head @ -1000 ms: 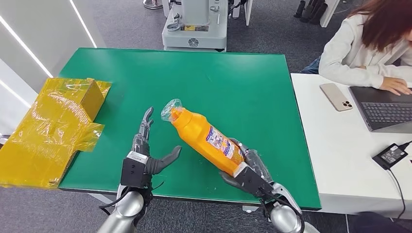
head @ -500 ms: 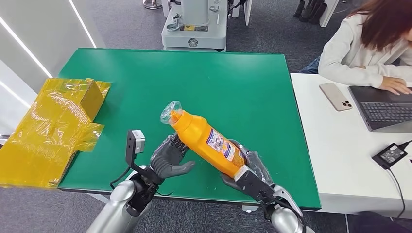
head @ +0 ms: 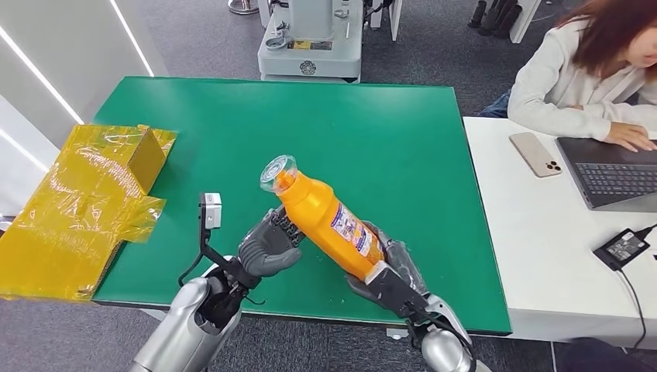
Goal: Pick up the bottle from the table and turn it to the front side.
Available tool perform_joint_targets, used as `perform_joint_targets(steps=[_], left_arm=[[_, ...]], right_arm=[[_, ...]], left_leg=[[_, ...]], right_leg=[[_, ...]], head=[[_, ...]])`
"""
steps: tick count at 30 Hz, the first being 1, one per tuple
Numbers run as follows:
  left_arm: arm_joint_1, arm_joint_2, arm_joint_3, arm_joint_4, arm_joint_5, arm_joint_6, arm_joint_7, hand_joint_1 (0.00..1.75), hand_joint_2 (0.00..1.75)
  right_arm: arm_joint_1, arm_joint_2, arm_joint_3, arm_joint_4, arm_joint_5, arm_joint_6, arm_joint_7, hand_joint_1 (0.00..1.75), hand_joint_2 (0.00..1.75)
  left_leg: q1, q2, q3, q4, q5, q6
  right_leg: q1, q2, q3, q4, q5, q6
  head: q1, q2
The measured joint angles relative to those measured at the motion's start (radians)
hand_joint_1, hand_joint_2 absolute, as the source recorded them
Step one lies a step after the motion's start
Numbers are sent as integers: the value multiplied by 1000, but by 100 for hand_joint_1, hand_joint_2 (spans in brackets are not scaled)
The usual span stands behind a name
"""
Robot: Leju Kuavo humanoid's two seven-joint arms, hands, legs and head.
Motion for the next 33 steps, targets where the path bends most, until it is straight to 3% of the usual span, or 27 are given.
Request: perform_joint_targets(steps=[2,5,8,14,21,22,25,26,28,33], left_arm=[[-21,-20,-15,12,-145,124,-73,0,175],[-65,-62,-55,27,-481,420,-193,0,175],[-103,-102,-81,73,-607,553,-230,0,175],[-161,-164,-95,175,-622,582,-253,0,175],[-188,-192,-102,233,-572,547,-237,0,175],[-193,-194,-102,245,-533,513,-225,34,175],[-216,-200,-101,296,-370,349,-182,165,175],[-223,-201,-100,312,-315,292,-167,175,175],[-235,-203,-97,338,-241,214,-145,175,175],[-256,-199,-96,376,-174,147,-114,175,175]], right_arm=[[14,30,-17,3,33,-10,17,175,175],[33,68,-50,4,63,-15,33,175,175],[35,83,-70,8,62,-5,31,175,175],[13,93,-87,59,51,9,15,175,175],[1,98,-97,97,30,9,6,175,175],[-3,98,-97,106,24,8,3,175,175],[-20,102,-97,144,10,6,-10,175,175],[-23,104,-97,157,7,4,-14,175,175],[-28,107,-97,177,2,1,-22,175,175],[-30,114,-99,198,3,-8,-27,175,175]], left_leg=[[0,0,0,0,0,0],[0,-1,-1,0,0,0],[0,-1,-1,1,0,0],[0,-1,-1,1,0,0],[0,-1,-1,0,0,0],[0,-1,-1,0,0,0],[0,-1,-1,0,0,0],[0,-1,-1,0,0,0],[0,-1,-1,0,0,0],[0,-1,-1,1,0,0]], right_leg=[[0,0,0,0,0,0],[0,-1,0,0,0,0],[0,-1,0,0,0,0],[0,-1,0,0,0,1],[0,-1,0,0,0,0],[0,-1,0,0,0,0],[0,-1,0,0,0,0],[0,-1,1,0,0,0],[0,-1,1,0,0,0],[0,-1,0,0,0,0]], head=[[0,0],[0,0],[0,0],[0,0],[0,0],[0,0],[0,0],[0,0],[0,0],[0,0]])
